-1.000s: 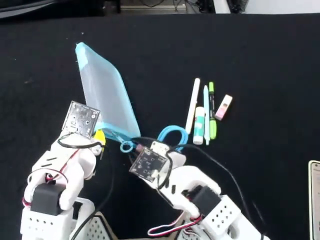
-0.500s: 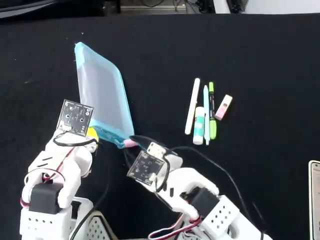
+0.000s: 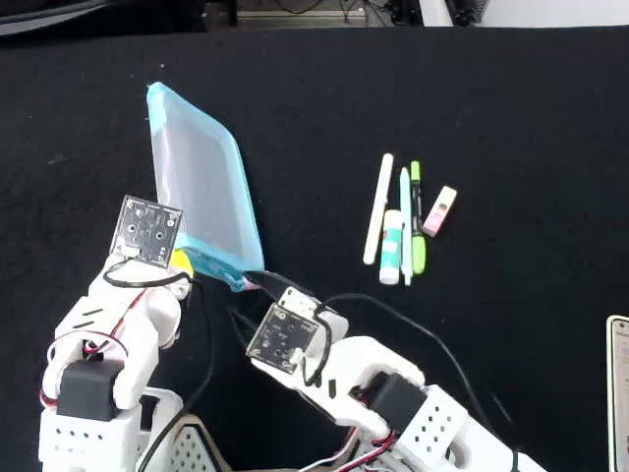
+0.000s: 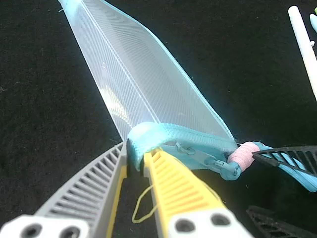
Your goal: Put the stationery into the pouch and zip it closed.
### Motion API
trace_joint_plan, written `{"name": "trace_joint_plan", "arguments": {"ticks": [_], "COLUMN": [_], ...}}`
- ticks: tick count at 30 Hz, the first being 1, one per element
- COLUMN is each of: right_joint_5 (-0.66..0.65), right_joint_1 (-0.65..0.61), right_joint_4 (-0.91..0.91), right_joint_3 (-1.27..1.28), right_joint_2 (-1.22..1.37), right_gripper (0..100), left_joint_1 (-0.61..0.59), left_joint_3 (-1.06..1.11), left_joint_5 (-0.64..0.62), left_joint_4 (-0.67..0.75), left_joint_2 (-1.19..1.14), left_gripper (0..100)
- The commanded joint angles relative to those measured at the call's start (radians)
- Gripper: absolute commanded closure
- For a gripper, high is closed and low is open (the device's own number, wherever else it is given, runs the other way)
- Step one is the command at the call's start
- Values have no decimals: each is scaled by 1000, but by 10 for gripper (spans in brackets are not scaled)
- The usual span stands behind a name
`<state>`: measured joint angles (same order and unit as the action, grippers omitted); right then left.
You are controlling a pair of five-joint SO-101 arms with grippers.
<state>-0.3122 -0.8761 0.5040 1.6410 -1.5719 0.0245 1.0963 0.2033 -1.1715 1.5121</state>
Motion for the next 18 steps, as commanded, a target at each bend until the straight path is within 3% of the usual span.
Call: {"name": "trace_joint_plan", "arguments": {"ticks": [1,7,18], "right_joint_5": [12,77,83], "right_joint_1": [-18,-18,-18], "right_joint_4": [-28,-29,-23], "right_joint_3": [-7,-15,-67], "right_joint_2": [-7,-7,82], "right_gripper": [840,840,841], "left_joint_1": [-2,-2,-2], "left_joint_3": [-19,-19,-19], "left_joint_5": [-8,-8,-8], "left_joint_4": [18,18,18], "left_joint_2": [3,3,3], "left_gripper": [970,970,970]}}
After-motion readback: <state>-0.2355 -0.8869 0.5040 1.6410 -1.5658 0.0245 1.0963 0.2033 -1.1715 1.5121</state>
